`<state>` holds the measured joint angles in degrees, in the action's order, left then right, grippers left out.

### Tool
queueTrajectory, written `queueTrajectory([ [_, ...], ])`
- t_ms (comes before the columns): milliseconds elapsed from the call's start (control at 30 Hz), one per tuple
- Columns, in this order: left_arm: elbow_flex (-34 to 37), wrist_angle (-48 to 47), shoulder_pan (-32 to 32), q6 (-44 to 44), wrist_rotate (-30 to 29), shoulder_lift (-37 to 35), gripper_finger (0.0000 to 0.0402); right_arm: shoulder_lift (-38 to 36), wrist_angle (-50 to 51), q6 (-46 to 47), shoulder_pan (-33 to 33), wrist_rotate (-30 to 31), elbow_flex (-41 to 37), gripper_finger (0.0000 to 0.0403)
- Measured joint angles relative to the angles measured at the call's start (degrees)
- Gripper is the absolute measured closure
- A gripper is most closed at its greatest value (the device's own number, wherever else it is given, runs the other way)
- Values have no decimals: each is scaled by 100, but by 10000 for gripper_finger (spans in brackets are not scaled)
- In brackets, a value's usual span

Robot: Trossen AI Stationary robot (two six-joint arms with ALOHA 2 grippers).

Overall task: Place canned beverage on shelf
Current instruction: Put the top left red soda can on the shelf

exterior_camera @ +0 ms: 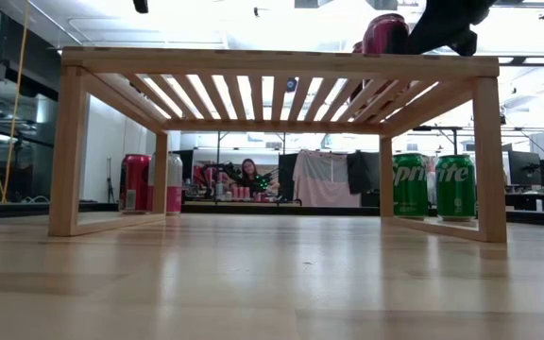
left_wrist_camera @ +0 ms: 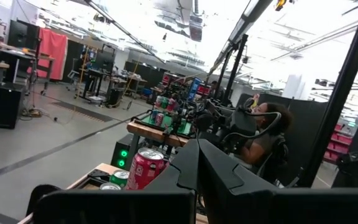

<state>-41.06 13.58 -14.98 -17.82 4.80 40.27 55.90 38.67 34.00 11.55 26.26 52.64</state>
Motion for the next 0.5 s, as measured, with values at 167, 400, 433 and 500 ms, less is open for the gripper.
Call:
queueTrajectory([
  [167,0,1,0,-4,0,0,401,-2,11,69,10,-494,52,403],
  [400,-4,-2,0,-2,2,-61,401,-40,-541,-615,304,-646,990,403],
  [433,-4,8,0,-2,2,-69,401,-45,-787,-895,317,-548,1150,403],
  [500,-4,10,0,0,4,-76,401,-50,-1297,-1548,301,-331,1386,403],
])
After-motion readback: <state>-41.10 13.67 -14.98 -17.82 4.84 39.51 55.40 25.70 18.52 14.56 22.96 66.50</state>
